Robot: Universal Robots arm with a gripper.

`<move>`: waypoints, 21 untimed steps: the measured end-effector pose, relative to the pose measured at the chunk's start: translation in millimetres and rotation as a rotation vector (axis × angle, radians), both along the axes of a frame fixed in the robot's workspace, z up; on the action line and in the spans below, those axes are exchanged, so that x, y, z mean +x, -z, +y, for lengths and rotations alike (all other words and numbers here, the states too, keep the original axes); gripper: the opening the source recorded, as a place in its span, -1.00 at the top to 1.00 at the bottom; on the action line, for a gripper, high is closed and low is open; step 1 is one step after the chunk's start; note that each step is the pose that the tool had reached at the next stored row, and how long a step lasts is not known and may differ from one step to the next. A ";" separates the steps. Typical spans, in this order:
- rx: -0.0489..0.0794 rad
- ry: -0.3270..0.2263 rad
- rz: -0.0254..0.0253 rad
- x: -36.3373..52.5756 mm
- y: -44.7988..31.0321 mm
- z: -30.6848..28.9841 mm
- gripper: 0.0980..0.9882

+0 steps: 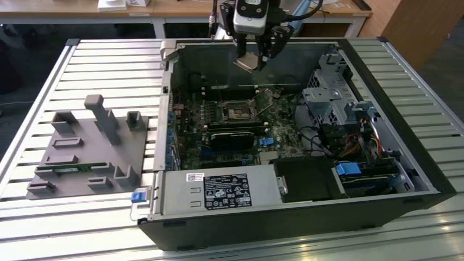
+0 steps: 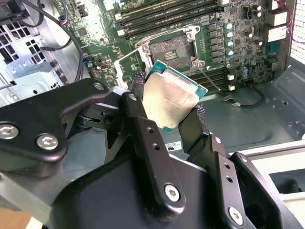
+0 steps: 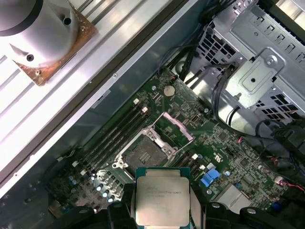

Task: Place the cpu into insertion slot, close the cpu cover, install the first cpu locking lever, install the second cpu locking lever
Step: 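Place the cpu into insertion slot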

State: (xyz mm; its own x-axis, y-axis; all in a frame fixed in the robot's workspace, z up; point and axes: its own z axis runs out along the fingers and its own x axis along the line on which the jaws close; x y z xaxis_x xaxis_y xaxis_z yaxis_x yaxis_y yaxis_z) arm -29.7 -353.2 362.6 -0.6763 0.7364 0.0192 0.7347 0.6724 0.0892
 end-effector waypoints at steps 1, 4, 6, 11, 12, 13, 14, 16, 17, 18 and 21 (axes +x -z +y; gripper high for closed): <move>0.000 0.004 0.0000 0.0 0.0 0.0 0.00; 0.000 0.019 0.0000 0.0 0.2 0.0 0.00; 0.000 0.028 0.0000 0.0 0.3 0.0 0.00; 0.000 0.050 0.0000 0.0 0.5 0.0 0.00; 0.000 0.055 0.0000 0.0 0.6 0.0 0.00; 0.000 0.059 0.0000 0.0 0.6 0.0 0.00; 0.000 0.063 0.0000 0.0 0.7 0.0 0.00; 0.000 0.072 0.0000 0.0 0.7 0.0 0.00; 0.000 0.077 0.0000 0.0 0.8 0.0 0.00; 0.000 0.081 0.0000 0.0 0.8 0.0 0.00; 0.000 0.092 0.0000 0.0 1.0 0.0 0.00</move>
